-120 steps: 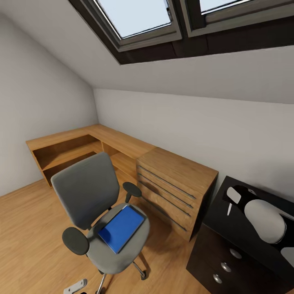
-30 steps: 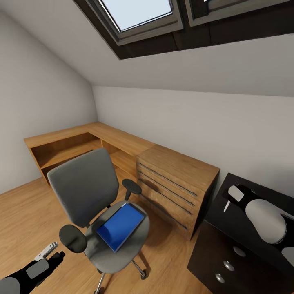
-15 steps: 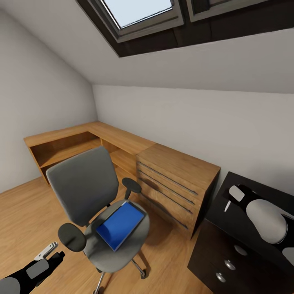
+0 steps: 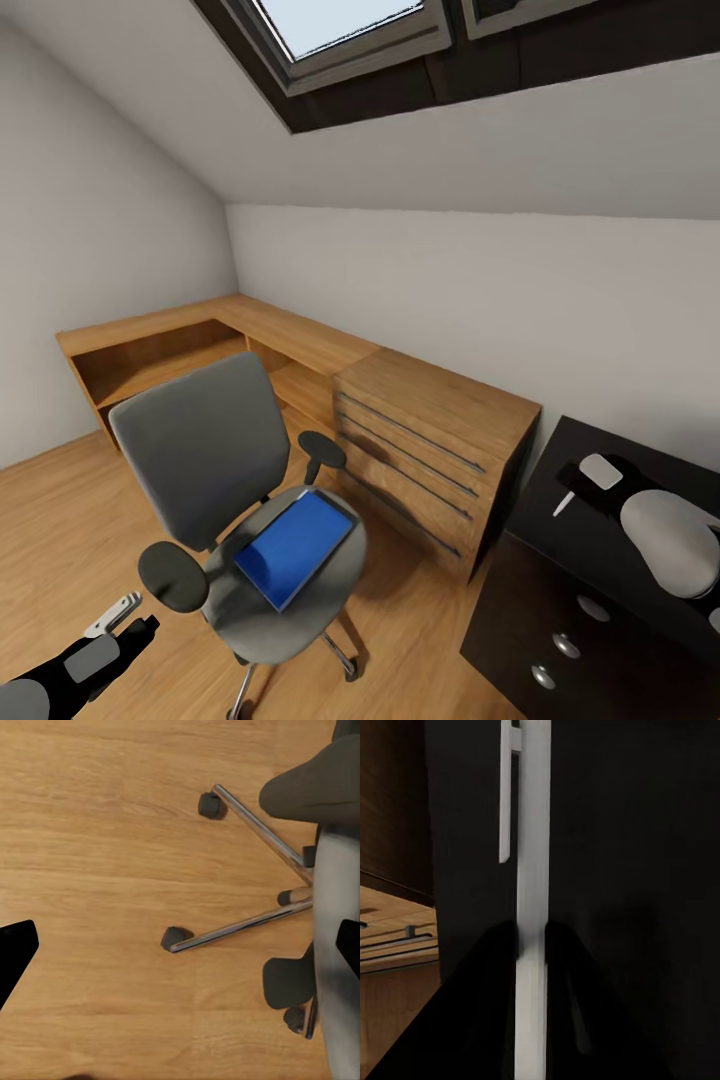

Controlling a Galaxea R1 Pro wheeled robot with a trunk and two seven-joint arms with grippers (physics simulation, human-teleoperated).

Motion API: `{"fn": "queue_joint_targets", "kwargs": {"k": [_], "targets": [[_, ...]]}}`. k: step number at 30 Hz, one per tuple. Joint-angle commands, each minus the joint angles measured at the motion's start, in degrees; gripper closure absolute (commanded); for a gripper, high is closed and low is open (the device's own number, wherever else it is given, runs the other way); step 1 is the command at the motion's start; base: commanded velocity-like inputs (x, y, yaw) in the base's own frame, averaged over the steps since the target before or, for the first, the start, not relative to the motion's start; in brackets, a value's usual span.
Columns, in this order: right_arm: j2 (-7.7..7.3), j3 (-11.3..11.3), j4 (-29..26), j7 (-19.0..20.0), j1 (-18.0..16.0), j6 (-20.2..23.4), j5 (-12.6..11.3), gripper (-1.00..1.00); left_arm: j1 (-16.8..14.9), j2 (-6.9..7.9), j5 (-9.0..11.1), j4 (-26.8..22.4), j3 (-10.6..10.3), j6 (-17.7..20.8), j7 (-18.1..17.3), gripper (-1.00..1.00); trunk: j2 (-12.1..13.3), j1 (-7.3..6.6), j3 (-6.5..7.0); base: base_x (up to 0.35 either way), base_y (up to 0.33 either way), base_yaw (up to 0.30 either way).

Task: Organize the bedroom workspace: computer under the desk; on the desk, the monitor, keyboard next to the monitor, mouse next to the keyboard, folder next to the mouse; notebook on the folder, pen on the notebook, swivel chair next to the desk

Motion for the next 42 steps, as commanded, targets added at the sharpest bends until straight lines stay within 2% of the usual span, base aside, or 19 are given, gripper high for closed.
{"fn": "queue_joint_targets", "kwargs": {"k": [1, 25, 42], "targets": [[-0.03, 0.4, -0.1, -0.3, 0.0, 0.3, -0.8, 1.00, 0.0, 0.07, 0.1, -0.2, -0.2, 0.1, 0.3, -1.00, -0.5, 0.23, -0.25, 0.000, 0.000, 0.000], [-0.05, 0.4, 0.0, -0.4, 0.0, 0.3, -0.9, 1.00, 0.0, 0.07, 0.1, -0.2, -0.2, 0.1, 0.3, -1.00, -10.1, 5.50, -4.56, 0.000, 0.000, 0.000], [-0.11, 0.4, -0.1, -0.2, 0.0, 0.4, -0.9, 1.00, 0.0, 0.09, 0.1, -0.2, -0.2, 0.1, 0.2, -1.00, -10.1, 5.50, -4.56, 0.000, 0.000, 0.000]]}}
